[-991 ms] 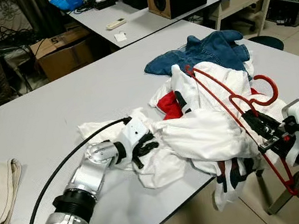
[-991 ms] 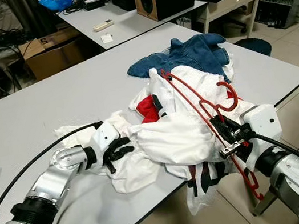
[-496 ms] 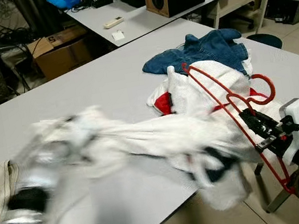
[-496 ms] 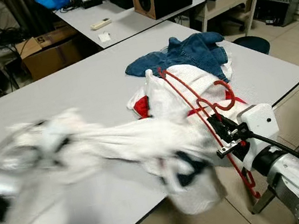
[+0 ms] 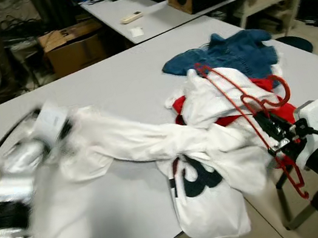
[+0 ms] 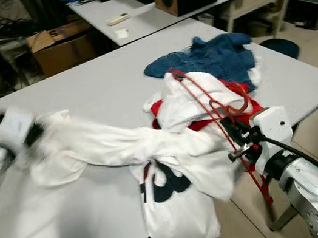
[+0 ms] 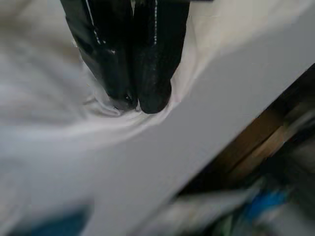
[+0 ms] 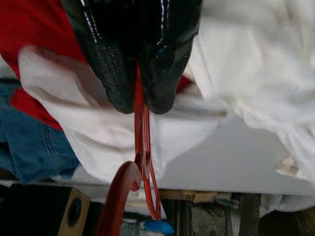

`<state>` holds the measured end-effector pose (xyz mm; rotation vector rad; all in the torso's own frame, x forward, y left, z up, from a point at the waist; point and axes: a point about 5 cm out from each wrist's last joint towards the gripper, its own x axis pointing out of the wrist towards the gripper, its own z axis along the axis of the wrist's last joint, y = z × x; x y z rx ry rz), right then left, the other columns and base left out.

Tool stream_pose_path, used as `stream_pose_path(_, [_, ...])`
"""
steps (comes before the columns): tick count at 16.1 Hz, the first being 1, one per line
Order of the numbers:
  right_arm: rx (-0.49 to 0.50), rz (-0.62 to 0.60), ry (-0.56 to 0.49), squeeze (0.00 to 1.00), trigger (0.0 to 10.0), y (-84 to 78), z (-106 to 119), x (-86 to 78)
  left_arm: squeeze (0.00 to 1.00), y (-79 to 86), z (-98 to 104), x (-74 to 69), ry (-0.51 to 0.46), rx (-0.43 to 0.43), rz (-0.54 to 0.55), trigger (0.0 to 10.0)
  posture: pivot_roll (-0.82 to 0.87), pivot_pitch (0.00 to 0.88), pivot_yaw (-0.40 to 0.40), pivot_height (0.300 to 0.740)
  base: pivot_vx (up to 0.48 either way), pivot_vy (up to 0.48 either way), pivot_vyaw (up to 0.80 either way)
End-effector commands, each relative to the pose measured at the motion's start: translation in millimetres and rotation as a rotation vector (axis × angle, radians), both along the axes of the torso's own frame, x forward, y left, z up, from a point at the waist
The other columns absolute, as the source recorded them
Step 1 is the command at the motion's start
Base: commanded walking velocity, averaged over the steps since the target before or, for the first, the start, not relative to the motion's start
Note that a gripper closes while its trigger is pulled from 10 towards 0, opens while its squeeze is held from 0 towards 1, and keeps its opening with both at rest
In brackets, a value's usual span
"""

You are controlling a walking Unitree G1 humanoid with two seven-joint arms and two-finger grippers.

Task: Hang hanger

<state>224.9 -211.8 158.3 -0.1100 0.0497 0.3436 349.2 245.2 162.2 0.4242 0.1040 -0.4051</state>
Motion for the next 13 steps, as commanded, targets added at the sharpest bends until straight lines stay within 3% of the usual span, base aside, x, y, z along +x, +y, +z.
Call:
stream_pose_path(1, [0.004, -0.02, -0.03, 0.0, 10.0, -3.7, 5, 0.4, 0.69, -7.6, 17, 0.8, -0.048, -0.08, -0.082, 10.0, -0.1, 0.0, 0.076, 0.74, 0.0, 0.0, 0.0])
stream_pose_path(2, [0.021, -0.025, -0.044, 0.0, 10.0, -5.2, 8, -0.7, 1.0, -21.9, 24, -0.7, -0.051, -0.14, -0.193, 10.0, -0.11, 0.0, 0.083, 0.74, 0.0, 0.0, 0.0])
stream_pose_path(3, [0.027, -0.027, -0.049, 0.0, 10.0, -5.6, 10, -1.2, 1.0, -26.9, 26, -1.8, -0.049, -0.155, -0.236, 10.0, -0.11, 0.0, 0.086, 0.74, 0.0, 0.0, 0.0])
stream_pose_path(6, [0.057, -0.019, -0.078, 0.0, 10.0, -9.2, 17, -9.2, 1.0, -61.8, 11, -16.8, 0.099, -0.129, -0.521, 10.0, -0.13, 0.0, 0.114, 0.74, 0.0, 0.0, 0.0])
stream_pose_path(8, [0.039, -0.03, -0.073, 0.0, 10.0, -15.7, 19, -14.9, 1.0, -86.1, 5, -26.6, 0.166, -0.16, -0.675, 10.0, -0.14, 0.0, 0.125, 0.74, 0.0, 0.0, 0.0])
stream_pose_path(11, [0.037, -0.048, -0.065, 0.0, 10.0, -22.1, 21, -20.7, 1.0, -116.7, -3, -32.9, 0.219, -0.161, -0.796, 10.0, -0.14, 0.0, 0.129, 0.74, 0.0, 0.0, 0.0])
stream_pose_path(13, [0.041, -0.042, -0.06, 0.0, 10.0, -20.6, 20, -20.0, 1.0, -125.3, -13, -30.9, 0.245, -0.123, -0.79, 10.0, -0.15, 0.0, 0.132, 0.74, 0.0, 0.0, 0.0])
